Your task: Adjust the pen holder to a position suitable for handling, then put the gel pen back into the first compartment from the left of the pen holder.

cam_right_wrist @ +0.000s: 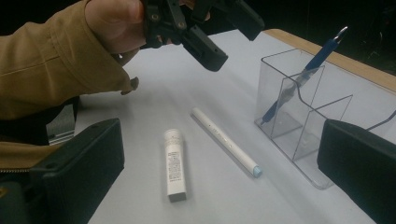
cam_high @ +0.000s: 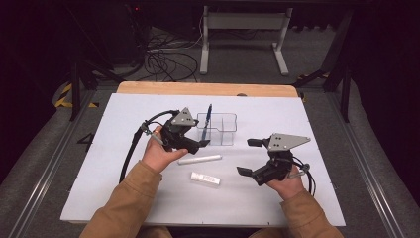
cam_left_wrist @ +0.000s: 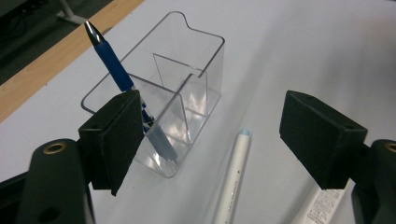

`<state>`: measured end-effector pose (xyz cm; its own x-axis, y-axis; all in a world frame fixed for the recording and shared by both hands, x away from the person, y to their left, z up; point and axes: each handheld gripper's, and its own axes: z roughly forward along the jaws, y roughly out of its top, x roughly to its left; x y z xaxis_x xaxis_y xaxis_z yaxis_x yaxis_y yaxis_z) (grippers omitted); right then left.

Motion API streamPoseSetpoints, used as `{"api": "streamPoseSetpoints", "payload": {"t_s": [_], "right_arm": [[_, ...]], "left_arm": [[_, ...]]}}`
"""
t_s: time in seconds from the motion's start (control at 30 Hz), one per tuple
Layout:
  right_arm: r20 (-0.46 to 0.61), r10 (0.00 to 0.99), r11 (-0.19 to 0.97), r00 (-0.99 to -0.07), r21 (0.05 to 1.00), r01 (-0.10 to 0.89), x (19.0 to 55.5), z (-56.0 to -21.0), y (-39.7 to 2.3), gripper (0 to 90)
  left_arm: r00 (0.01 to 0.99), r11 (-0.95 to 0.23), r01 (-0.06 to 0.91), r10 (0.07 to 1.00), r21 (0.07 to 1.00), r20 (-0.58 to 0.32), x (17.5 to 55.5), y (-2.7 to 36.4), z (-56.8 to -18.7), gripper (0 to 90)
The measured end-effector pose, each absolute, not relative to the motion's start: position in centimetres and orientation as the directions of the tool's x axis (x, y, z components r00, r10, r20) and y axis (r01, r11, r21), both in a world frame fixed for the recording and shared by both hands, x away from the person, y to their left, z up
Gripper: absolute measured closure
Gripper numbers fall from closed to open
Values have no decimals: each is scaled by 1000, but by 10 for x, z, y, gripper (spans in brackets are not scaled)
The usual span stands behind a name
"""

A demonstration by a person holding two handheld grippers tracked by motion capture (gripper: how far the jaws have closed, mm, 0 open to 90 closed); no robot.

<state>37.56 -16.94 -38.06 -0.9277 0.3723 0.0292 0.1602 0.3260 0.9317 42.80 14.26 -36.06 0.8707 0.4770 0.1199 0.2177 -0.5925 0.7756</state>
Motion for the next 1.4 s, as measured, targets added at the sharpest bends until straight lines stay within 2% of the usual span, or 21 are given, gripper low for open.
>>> {"api": "streamPoseSetpoints", "payload": {"t_s": [0.3, 0.5, 0.97, 1.13, 1.27, 1.4], "right_arm": [[29, 373, 319, -927, 935, 158, 373, -378, -172, 30], [39, 368, 311, -929, 936, 162, 372, -378, -174, 32], [45, 362, 312, -931, 935, 166, 370, -378, -175, 34], [50, 362, 316, -931, 933, 173, 370, -380, -176, 34], [49, 363, 314, -930, 934, 171, 369, -379, -177, 34], [51, 367, 317, -929, 932, 177, 368, -381, -178, 34]], "left_arm": [[880, -673, 238, 455, 700, 139, 428, 132, -366, 263], [891, -695, 285, 447, 660, 86, 433, 126, -373, 285], [899, -795, 247, 402, 554, 177, 438, 113, -391, 354], [902, -816, 251, 392, 520, 180, 442, 110, -398, 421], [917, -830, 258, 372, 495, 146, 445, 108, -404, 490], [931, -837, 249, 346, 487, 119, 448, 105, -408, 511]]}}
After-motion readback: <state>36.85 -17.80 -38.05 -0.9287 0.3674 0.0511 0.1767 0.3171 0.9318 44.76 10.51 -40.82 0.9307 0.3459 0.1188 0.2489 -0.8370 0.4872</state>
